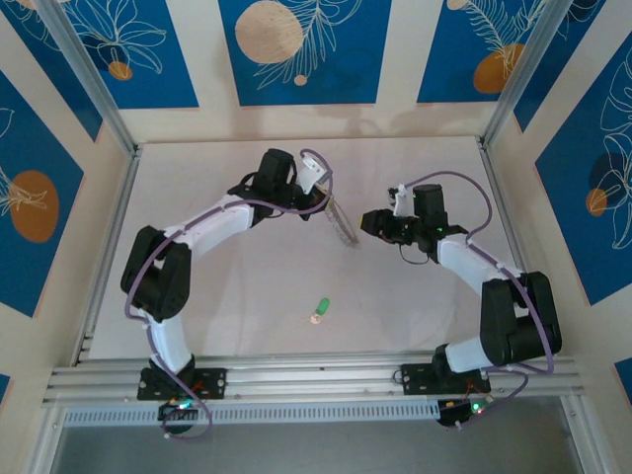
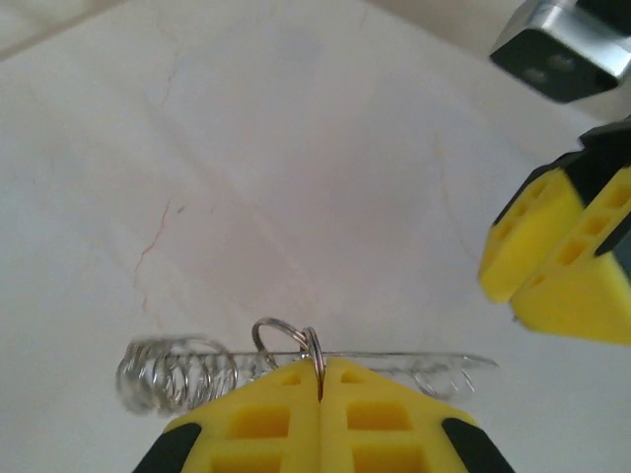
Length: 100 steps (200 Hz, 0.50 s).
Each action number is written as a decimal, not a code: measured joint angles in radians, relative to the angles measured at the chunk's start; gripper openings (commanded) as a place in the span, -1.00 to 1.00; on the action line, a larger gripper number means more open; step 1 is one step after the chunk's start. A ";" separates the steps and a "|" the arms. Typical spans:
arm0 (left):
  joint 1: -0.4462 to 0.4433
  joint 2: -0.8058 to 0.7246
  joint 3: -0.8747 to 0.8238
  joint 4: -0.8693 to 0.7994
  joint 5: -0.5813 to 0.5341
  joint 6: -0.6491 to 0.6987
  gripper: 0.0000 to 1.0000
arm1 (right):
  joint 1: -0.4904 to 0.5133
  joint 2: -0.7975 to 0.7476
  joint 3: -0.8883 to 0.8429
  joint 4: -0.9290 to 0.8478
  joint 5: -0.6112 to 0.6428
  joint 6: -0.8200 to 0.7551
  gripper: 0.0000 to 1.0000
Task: Put the keys on the keyring
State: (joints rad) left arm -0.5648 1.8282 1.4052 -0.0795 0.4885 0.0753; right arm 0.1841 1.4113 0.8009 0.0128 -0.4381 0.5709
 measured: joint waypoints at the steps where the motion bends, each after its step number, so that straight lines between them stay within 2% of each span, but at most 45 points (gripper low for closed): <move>1: 0.000 -0.001 -0.001 0.002 0.002 0.000 -1.00 | 0.000 -0.001 0.000 0.001 -0.002 0.000 -0.27; 100: 0.000 -0.135 -0.040 0.094 0.126 -0.056 -1.00 | 0.000 -0.089 0.060 0.148 -0.147 -0.022 -0.32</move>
State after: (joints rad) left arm -0.5652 1.6936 1.3655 0.0147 0.6144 0.0189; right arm 0.1844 1.3228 0.8612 0.1608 -0.5854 0.5488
